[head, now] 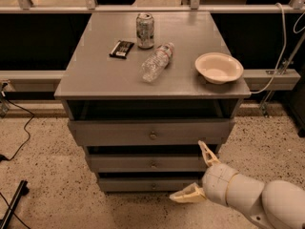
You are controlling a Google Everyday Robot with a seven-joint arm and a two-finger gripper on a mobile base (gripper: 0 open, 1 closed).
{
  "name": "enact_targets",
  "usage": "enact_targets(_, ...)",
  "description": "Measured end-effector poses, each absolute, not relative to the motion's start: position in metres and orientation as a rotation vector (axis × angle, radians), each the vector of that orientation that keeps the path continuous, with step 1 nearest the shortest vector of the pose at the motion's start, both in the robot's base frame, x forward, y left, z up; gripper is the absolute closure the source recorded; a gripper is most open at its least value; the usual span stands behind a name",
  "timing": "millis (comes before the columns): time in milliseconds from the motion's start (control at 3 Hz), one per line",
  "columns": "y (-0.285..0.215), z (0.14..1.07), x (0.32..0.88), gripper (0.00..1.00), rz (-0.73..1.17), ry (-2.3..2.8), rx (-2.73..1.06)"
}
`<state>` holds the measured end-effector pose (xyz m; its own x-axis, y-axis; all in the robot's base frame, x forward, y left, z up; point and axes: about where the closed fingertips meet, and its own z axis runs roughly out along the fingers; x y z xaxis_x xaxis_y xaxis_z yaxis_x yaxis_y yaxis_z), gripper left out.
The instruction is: Open middle drawer
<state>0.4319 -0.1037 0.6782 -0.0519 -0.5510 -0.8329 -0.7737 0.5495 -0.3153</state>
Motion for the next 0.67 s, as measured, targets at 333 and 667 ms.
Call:
enact_targets(333, -0.1039, 0.6782, 0.432, 0.0, 0.262, 1.727, -1.113)
enact_targets(667, -0.1017, 0.6779, 0.4357, 0.0, 0.273, 1.716, -1.168)
